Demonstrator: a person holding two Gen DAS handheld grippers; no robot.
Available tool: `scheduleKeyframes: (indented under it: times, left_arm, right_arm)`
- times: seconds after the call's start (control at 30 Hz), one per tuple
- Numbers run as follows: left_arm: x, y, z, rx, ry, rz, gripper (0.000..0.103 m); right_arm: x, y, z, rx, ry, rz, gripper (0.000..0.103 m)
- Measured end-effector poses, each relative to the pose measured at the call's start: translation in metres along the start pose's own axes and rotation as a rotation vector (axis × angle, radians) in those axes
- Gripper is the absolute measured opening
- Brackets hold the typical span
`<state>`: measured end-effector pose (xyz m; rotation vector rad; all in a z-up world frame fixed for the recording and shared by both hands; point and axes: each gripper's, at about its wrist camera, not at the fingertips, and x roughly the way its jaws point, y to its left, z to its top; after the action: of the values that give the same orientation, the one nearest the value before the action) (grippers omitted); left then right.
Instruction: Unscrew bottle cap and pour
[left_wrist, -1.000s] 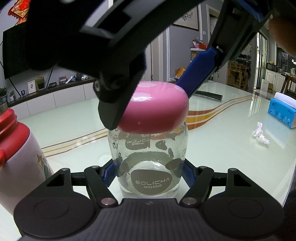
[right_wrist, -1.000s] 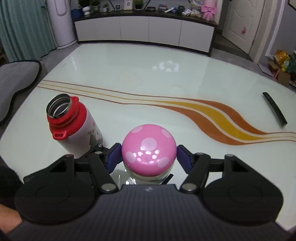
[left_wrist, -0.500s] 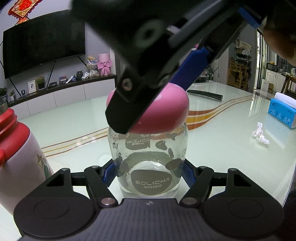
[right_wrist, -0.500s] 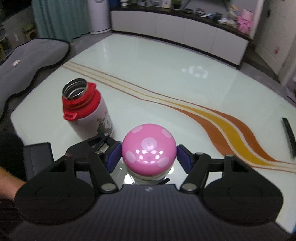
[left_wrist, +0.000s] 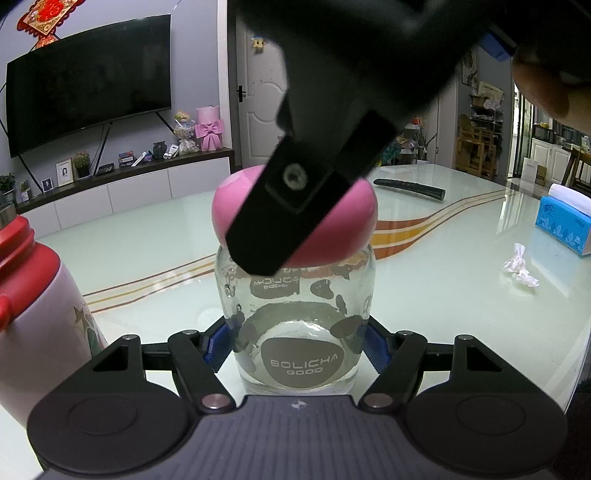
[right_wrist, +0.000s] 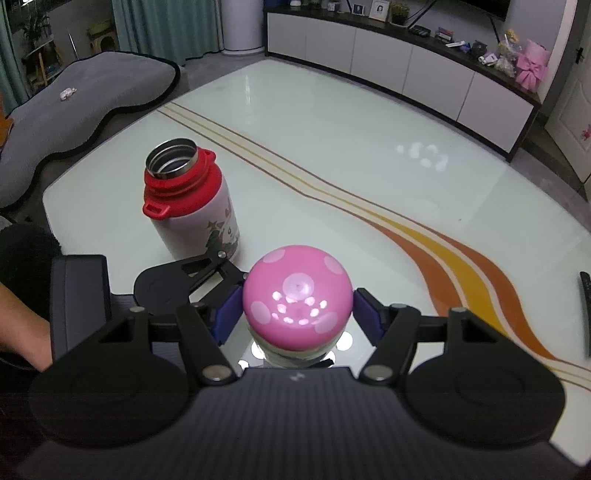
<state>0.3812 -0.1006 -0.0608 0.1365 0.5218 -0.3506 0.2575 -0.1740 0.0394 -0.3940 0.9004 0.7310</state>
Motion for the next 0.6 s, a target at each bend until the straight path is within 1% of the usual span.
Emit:
scheduleKeyframes:
  times: [0.1,0.23,0.33,0.43,0.6]
  left_arm:
    - [-0.02,-0.014,-0.017,0.0,0.0,0.0,0.073]
    - [-0.028,-0.013,-0.02,0.001,0.0,-0.001,0.073]
    - [-0.029,-0.008,-0.022,0.001,-0.001,-0.003,0.074]
    - [-0.045,-0.02,-0.034,0.001,-0.002,-0.003,0.074]
    - [-0.049,-0.02,-0.04,0.001,-0.002,-0.002,0.073]
  right_arm:
    - [0.0,-0.002,0.0,0.02,0.002,0.014,0.071]
    - [-0.005,-0.005,-0.001,0.052,-0.011,0.013,0.076]
    - [-0.009,-0.007,-0.001,0.09,-0.018,0.013,0.077]
    - [-0.014,-0.006,0.001,0.155,-0.015,-0.004,0.078]
    - [-0.026,0.001,0.007,0.272,-0.008,-0.04,0.078]
